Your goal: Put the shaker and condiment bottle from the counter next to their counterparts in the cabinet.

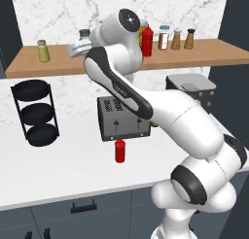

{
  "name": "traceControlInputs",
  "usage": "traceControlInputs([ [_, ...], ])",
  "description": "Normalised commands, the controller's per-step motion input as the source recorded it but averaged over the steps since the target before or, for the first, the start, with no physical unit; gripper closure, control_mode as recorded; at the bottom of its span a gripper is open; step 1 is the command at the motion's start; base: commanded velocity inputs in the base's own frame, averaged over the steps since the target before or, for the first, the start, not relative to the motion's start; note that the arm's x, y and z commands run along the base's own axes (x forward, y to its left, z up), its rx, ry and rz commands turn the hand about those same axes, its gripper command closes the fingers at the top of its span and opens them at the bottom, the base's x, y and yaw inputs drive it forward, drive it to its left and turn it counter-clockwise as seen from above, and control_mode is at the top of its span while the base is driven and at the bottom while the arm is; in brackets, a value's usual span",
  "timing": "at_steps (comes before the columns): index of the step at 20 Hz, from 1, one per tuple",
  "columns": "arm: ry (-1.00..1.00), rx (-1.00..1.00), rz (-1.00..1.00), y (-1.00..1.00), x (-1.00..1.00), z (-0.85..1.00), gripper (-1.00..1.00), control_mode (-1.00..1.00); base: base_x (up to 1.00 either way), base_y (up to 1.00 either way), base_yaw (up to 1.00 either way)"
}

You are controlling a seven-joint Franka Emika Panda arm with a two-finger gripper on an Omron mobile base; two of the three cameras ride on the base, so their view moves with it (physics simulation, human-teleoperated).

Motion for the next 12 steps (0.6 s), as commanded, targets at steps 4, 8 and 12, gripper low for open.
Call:
traceControlInputs([
  [4, 0.03, 0.00, 0.04, 0.03, 0.20, -0.16, 1.00, -1.00, 0.00, 0.00, 0.00],
  [8, 0.00, 0.00, 0.14, 0.00, 0.19, -0.09, 1.00, -1.00, 0.00, 0.00, 0.00],
  [12, 0.00, 0.00, 0.11, 0.12, 0.03, -0.01, 1.00, -1.00, 0.00, 0.00, 0.00],
])
